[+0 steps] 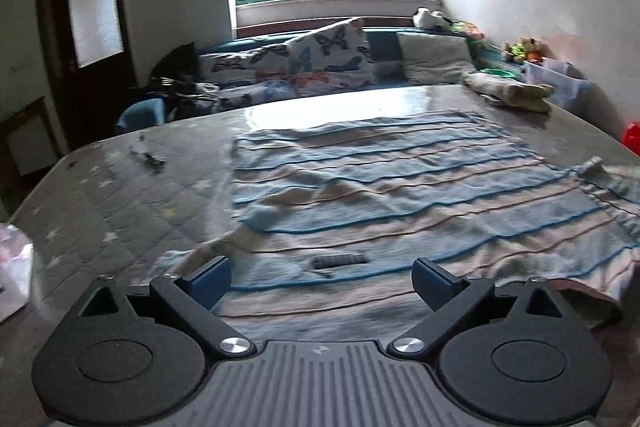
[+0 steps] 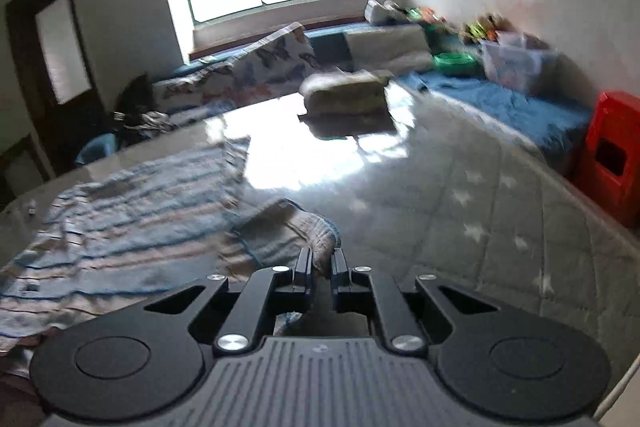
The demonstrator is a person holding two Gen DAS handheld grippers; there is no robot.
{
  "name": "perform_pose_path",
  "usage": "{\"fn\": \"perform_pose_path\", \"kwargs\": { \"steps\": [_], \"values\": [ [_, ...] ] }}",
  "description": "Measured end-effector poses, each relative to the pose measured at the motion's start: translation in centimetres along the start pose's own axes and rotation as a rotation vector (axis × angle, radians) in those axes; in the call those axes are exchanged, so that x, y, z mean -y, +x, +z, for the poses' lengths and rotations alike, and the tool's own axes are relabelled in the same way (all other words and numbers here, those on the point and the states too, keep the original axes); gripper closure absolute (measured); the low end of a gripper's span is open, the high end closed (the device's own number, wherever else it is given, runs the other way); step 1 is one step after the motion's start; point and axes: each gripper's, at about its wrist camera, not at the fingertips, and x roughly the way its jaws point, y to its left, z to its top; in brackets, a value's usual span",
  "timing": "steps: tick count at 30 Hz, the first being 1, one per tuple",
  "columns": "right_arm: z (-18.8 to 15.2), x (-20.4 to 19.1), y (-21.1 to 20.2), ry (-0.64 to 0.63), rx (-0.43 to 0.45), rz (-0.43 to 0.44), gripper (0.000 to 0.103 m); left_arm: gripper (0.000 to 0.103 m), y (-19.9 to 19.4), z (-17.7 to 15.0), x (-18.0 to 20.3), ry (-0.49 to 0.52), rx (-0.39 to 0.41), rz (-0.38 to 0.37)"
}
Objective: Fold towel
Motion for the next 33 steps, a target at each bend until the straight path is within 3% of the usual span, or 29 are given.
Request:
{"fn": "perform_pose_path", "kwargs": {
  "steps": [8, 14, 18, 20, 27, 33],
  "values": [
    [1.7, -5.6, -3.2, -0.132, 0.061, 0.220, 0.096, 0.000, 0.4, 0.3, 2.6, 0.029, -0.004, -0.075],
    [0.3, -10.5, -1.3, -0.221, -0.022, 0.334, 0.095, 0.000, 0.4, 0.1, 3.3, 0.028, -0.007, -0.102],
    [-1.2, -12.1, 0.4, -0.246, -0.119, 0.369, 0.084, 0.000, 0.3, -0.1, 3.0, 0.020, -0.006, -0.101],
    [-1.7, -12.3, 0.5, -0.263, -0.147, 0.395, 0.083, 0.000, 0.3, -0.1, 2.8, 0.015, -0.007, -0.096],
    [-0.5, -11.0, 1.0, -0.261, -0.126, 0.327, 0.082, 0.000, 0.2, -0.6, 1.4, -0.020, -0.015, -0.068],
    [-2.2, -10.1, 4.1, -0.270, -0.225, 0.244, 0.082, 0.000, -0.1, -1.3, -0.3, -0.052, -0.024, -0.026]
  ]
}}
